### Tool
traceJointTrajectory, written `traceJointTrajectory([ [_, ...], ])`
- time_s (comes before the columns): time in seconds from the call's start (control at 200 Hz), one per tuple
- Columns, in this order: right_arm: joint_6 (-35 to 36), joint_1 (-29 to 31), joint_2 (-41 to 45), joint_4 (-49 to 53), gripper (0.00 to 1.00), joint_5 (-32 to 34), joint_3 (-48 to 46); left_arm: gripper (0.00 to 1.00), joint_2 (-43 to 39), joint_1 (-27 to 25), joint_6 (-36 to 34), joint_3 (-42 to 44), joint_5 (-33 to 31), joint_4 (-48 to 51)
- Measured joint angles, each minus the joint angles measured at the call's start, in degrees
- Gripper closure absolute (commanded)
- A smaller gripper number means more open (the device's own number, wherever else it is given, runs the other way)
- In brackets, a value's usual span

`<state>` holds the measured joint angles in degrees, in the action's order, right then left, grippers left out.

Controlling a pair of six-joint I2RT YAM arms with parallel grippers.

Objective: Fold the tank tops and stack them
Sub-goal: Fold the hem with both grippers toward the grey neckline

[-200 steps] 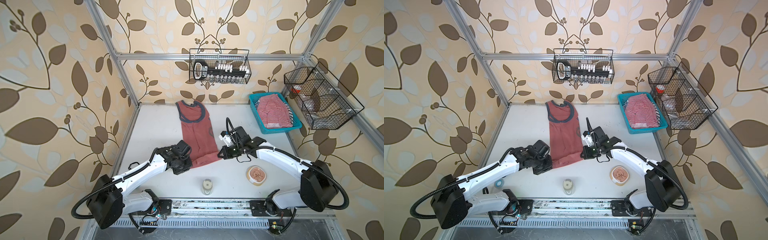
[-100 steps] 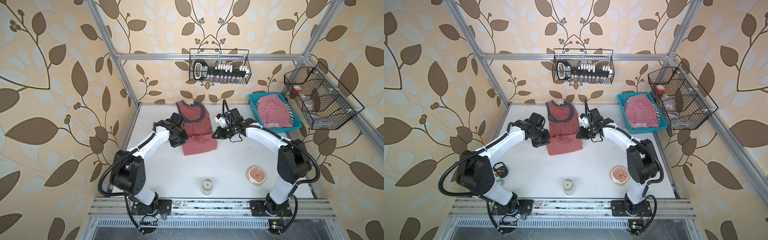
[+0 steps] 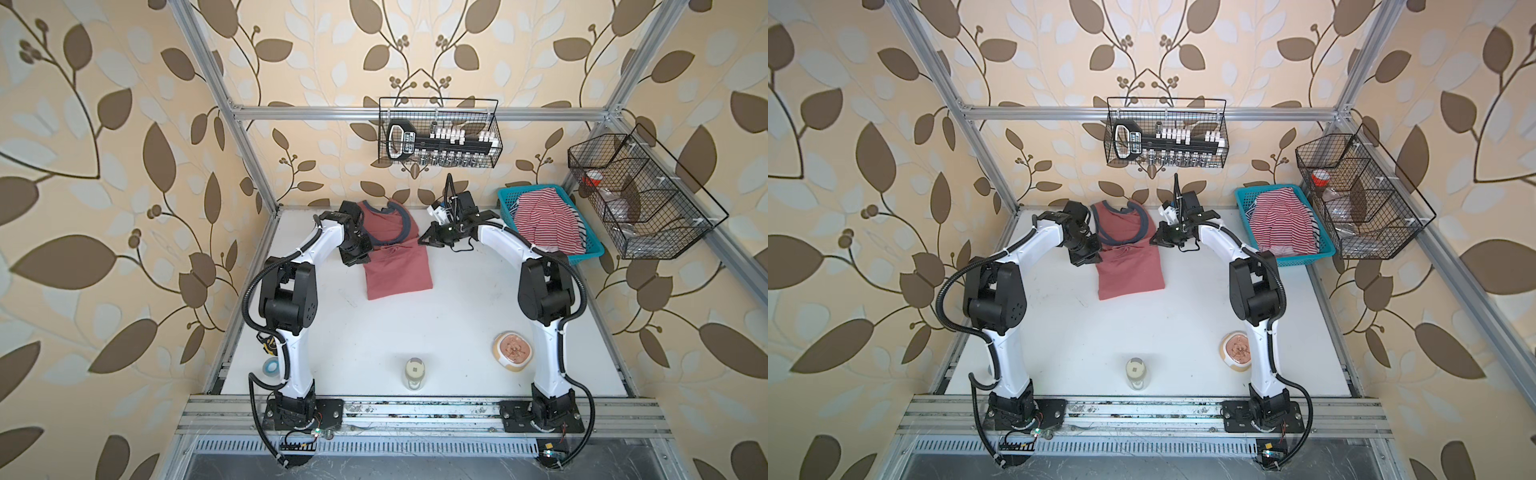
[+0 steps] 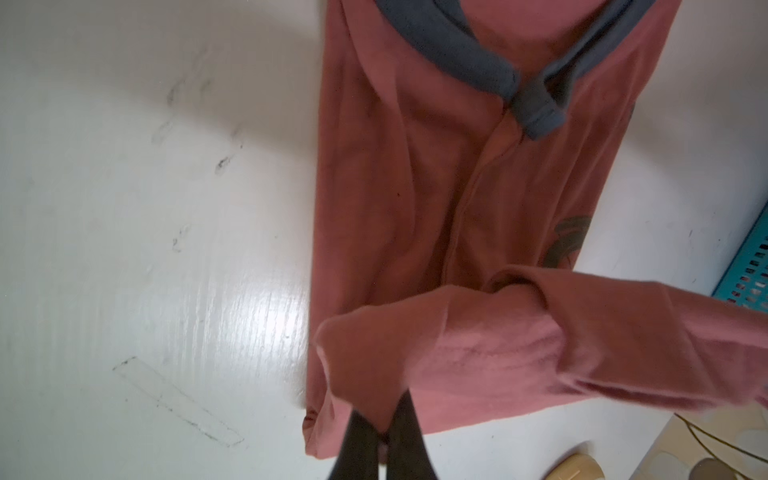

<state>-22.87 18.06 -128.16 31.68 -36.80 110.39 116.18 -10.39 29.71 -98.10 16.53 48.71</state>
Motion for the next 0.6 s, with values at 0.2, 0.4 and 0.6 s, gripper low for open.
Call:
traceJointTrajectory([
  [0.2, -1.7, -1.1, -7.9, 1.6, 1.00, -1.6, 8.7, 1.00, 6.9, 1.5, -1.0, -8.8, 1.9, 1.3],
  [0.4, -4.6, -2.1, -13.5, 1.4, 0.95, -3.9, 15.3, 0.95, 12.8, 2.1, -1.2, -15.3, 4.2, 1.7],
  [0.6, -8.6, -2.5, -17.3, -1.9, 0.85, -6.4, 16.5, 0.86, 16.3, 3.0, -1.0, -16.7, 5.8, 1.6],
])
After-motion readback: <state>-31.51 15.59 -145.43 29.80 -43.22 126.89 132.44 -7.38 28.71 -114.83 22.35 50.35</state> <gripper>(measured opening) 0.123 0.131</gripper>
